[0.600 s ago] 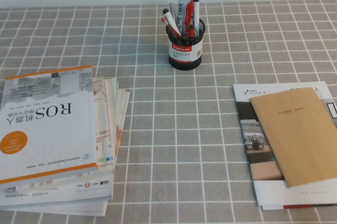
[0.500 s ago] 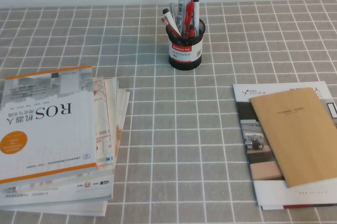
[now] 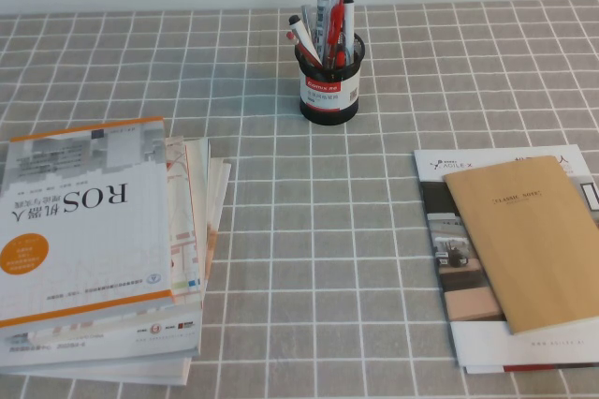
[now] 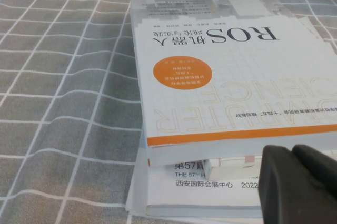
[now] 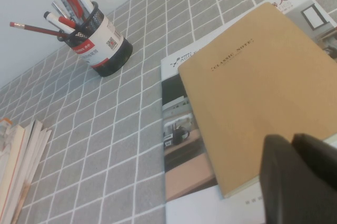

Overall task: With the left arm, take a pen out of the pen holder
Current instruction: 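Take a marker out of the pen holder and lay it on the table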

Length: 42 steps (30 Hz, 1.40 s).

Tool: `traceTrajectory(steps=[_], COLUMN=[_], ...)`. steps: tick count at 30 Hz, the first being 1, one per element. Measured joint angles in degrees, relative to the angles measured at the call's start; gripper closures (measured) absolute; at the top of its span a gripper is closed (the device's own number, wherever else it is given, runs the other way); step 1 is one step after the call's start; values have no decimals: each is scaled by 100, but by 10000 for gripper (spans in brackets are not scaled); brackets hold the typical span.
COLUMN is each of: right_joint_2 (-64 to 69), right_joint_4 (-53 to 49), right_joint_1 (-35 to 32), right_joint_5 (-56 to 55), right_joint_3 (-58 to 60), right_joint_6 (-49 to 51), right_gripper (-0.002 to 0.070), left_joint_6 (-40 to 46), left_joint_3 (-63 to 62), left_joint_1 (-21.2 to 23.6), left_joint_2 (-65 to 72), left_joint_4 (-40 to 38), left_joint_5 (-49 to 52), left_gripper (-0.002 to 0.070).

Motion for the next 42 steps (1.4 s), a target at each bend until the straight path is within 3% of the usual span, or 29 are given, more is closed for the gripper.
traceTrajectory(steps=[24,32,36,42], right_joint_2=[0,0,0,0], right_joint_4=[0,0,0,0], right_joint_1=[0,0,0,0], right_joint_5=[0,0,0,0], right_joint_3=[0,0,0,0], right_joint_6=[0,0,0,0], right_gripper=[689,689,689,689], left_joint_6=[-105,-1892,-1949,-1841], left_joint_3=[0,9,9,9], left_joint_1=[0,0,0,0], left_joint_2=[0,0,0,0], left_joint_4=[85,-2954,-3225,-3289], left_joint_5=[-267,-2193,-2819,-2988], left_gripper=[678,677,678,677])
